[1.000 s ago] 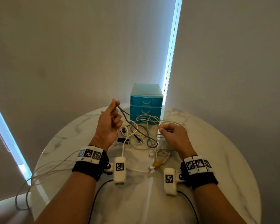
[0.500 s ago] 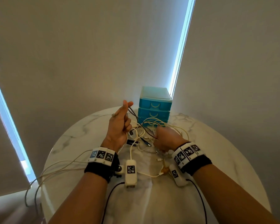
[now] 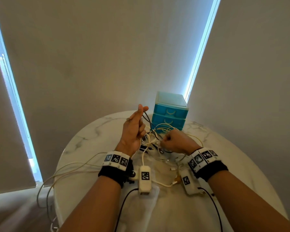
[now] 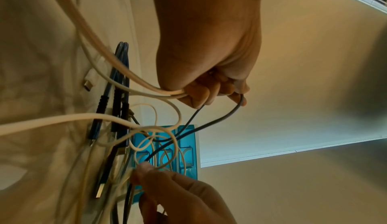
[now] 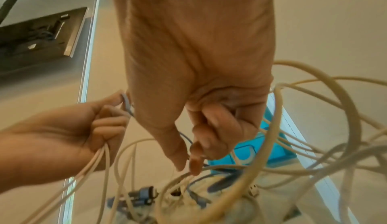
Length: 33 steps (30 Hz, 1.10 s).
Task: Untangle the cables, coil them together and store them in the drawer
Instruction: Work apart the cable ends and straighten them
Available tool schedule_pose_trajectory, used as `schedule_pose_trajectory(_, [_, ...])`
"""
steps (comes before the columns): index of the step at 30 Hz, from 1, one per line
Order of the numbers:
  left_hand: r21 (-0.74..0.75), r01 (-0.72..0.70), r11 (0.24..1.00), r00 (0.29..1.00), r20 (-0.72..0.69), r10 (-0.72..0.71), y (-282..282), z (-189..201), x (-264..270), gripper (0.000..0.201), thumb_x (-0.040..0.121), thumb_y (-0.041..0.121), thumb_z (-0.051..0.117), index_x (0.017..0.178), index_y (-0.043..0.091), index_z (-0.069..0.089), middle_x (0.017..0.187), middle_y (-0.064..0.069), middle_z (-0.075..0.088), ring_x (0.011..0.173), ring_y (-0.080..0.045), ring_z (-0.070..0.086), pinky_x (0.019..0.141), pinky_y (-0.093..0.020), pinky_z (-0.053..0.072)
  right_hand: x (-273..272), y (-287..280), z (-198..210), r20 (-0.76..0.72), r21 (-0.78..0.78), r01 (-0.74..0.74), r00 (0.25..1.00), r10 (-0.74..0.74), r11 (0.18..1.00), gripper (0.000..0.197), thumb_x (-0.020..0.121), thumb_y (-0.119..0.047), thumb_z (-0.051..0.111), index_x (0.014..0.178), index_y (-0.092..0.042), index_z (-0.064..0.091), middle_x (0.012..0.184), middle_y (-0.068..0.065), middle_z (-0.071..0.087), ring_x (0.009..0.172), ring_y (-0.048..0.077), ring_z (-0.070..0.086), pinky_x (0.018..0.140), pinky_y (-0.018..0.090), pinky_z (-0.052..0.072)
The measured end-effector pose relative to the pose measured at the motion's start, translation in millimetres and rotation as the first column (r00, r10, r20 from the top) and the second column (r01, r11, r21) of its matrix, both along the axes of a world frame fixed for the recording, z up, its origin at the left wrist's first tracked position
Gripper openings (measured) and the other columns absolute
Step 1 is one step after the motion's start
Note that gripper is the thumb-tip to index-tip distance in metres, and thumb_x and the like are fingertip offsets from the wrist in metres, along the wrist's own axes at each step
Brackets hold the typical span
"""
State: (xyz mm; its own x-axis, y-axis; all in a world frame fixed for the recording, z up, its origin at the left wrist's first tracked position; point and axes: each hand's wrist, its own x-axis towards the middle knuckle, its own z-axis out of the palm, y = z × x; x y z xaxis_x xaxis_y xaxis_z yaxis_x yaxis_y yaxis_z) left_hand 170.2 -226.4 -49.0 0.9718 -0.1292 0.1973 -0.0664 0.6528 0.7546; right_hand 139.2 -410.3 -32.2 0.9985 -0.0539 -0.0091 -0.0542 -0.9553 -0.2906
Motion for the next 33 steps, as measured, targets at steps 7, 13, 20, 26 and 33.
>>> schedule_pose_trajectory(7, [0.006, 0.003, 1.0, 1.0, -0.009, -0.003, -1.9, -0.3, -0.2, 0.038, 0.103, 0.048, 0.065, 0.126, 0.02, 0.077, 0.064, 0.006, 0.029, 0.05, -0.007, 0.022, 0.041, -0.02, 0.024, 7.9, 13.4, -17.9, 0.008, -0.135, 0.045, 0.999, -0.044, 0.99, 0.029, 0.087, -0.048, 0.083, 0.088, -0.022, 0.069, 0.093, -0.002, 0.068, 0.089, 0.019, 0.064, 0.071, 0.031, 0.051])
schedule_pose_trajectory(13, [0.01, -0.007, 1.0, 1.0, -0.015, 0.007, 0.3, 0.2, -1.9, 0.038, 0.104, 0.048, 0.063, 0.127, 0.021, 0.076, 0.066, 0.005, 0.027, 0.051, -0.006, 0.021, 0.042, -0.02, 0.024, 7.0, 12.1, -19.0, -0.072, -0.172, 0.055, 0.995, -0.068, 0.984, 0.035, 0.093, -0.05, 0.079, 0.101, -0.017, 0.068, 0.097, 0.002, 0.068, 0.095, 0.022, 0.065, 0.079, 0.034, 0.054])
schedule_pose_trajectory(20, [0.011, -0.04, 0.999, 0.999, -0.033, 0.041, 0.4, 0.3, -1.0, 0.037, 0.103, 0.05, 0.064, 0.124, 0.024, 0.079, 0.066, 0.005, 0.027, 0.053, -0.008, 0.02, 0.042, -0.021, 0.024, -0.9, 5.4, 17.8, -0.212, -0.199, -0.007, 0.977, -0.036, 0.98, 0.031, 0.099, -0.043, 0.071, 0.094, -0.012, 0.071, 0.088, 0.002, 0.072, 0.077, 0.017, 0.068, 0.07, 0.03, 0.058])
schedule_pose_trajectory(26, [0.022, -0.18, 0.983, 0.977, -0.113, 0.182, 9.0, -2.3, 6.6, 0.034, 0.103, 0.049, 0.065, 0.121, 0.024, 0.079, 0.062, 0.006, 0.028, 0.048, -0.007, 0.022, 0.038, -0.019, 0.026, -24.1, -13.5, 104.2, 0.058, 0.035, -0.022, 0.998, 0.019, 0.999, 0.039, 0.11, -0.041, 0.055, 0.094, -0.011, 0.074, 0.086, 0.006, 0.081, 0.059, 0.008, 0.074, 0.059, 0.021, 0.054])
schedule_pose_trajectory(33, [0.268, -0.14, 0.953, 0.97, -0.158, 0.187, 4.2, -6.2, 8.7, 0.036, 0.1, 0.048, 0.07, 0.096, 0.013, 0.075, 0.055, 0.008, 0.032, 0.046, -0.008, 0.026, 0.045, -0.025, 0.023, -40.4, -36.8, 156.8, 0.675, 0.447, -0.149, 0.703, -0.223, 0.882, 0.031, 0.108, -0.04, 0.061, 0.113, -0.01, 0.07, 0.104, 0.002, 0.075, 0.068, 0.005, 0.077, 0.049, 0.018, 0.056])
